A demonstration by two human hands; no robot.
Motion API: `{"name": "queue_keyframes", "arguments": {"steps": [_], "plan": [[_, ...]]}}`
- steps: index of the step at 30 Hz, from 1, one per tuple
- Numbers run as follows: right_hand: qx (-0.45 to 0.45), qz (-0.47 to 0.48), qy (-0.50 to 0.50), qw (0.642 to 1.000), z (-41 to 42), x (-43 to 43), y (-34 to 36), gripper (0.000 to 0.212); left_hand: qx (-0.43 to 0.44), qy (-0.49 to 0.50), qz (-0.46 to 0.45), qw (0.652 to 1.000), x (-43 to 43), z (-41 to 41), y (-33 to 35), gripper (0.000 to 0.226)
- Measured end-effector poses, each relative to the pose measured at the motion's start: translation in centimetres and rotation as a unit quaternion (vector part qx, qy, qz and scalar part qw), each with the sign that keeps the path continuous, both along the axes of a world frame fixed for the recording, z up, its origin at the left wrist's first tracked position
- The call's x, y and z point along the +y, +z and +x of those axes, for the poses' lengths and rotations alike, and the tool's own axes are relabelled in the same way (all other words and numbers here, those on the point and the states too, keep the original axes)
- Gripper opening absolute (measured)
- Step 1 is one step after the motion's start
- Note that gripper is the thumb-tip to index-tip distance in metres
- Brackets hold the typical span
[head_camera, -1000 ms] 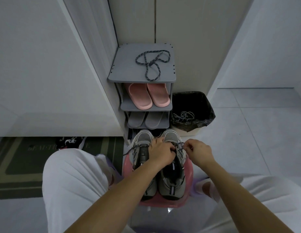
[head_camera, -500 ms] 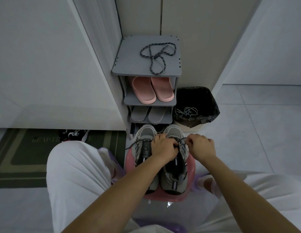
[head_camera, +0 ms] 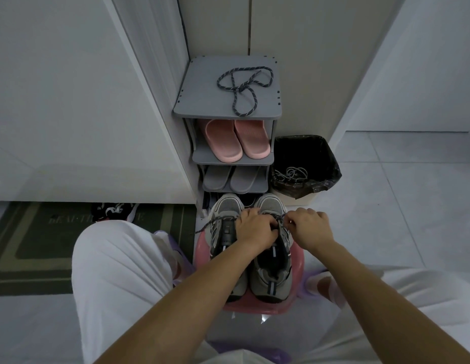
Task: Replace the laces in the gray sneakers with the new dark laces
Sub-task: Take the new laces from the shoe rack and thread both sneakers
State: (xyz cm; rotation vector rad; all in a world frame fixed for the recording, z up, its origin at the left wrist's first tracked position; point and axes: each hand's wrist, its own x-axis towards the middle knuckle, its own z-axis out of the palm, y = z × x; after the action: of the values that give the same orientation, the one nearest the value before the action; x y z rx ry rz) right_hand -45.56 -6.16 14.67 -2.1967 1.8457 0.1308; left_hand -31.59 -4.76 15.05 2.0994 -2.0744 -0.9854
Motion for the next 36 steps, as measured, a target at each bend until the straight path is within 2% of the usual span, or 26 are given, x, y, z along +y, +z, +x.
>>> {"name": "queue_keyframes", "arguments": {"steps": [5,9,10,14,20,26,29,31,33,36], "plan": [[-0.059,0.031,-0.042,0.997,0.7,-0.3,-0.1,0.02,-0.001,0.016,-0.006,1.0,-0.3,-0.1,-0.3,0.022],[-0.081,-0.09,-0.105,0.987,-0.3,1.4,-0.3,0.029,0.014,0.042,-0.015,0.999,-0.7,0.0,-0.3,0.017],[-0.089,-0.089,-0.099,0.987,-0.3,2.0,-0.2,0.032,0.018,0.049,-0.015,0.999,-0.8,0.0,-0.3,0.016],[-0.108,0.028,-0.088,0.99,0.8,4.0,-0.8,0.038,0.018,0.056,-0.021,0.998,-1.0,0.0,-0.4,0.015],[-0.206,0.047,-0.167,0.963,1.5,4.7,-1.0,0.024,-0.041,0.031,-0.06,0.997,-2.1,1.1,0.4,0.015],[-0.238,0.071,-0.166,0.954,1.3,4.3,-0.8,0.016,0.001,0.119,-0.029,0.992,-1.8,7.3,0.3,0.025],[-0.243,0.067,-0.161,0.954,1.4,4.3,-0.9,0.017,0.094,0.217,-0.002,0.972,-0.5,11.7,-0.3,0.007],[-0.249,0.066,-0.162,0.953,1.4,4.3,-0.8,0.017,0.133,0.277,0.022,0.951,0.4,13.9,-0.7,0.011],[-0.259,0.065,-0.165,0.95,1.3,4.3,-0.6,0.018,0.126,0.285,0.057,0.949,1.2,15.0,-1.0,0.014],[-0.274,0.065,-0.176,0.943,1.3,4.4,-0.6,0.019,0.086,0.237,0.106,0.962,0.8,14.7,-1.0,0.019]]}}
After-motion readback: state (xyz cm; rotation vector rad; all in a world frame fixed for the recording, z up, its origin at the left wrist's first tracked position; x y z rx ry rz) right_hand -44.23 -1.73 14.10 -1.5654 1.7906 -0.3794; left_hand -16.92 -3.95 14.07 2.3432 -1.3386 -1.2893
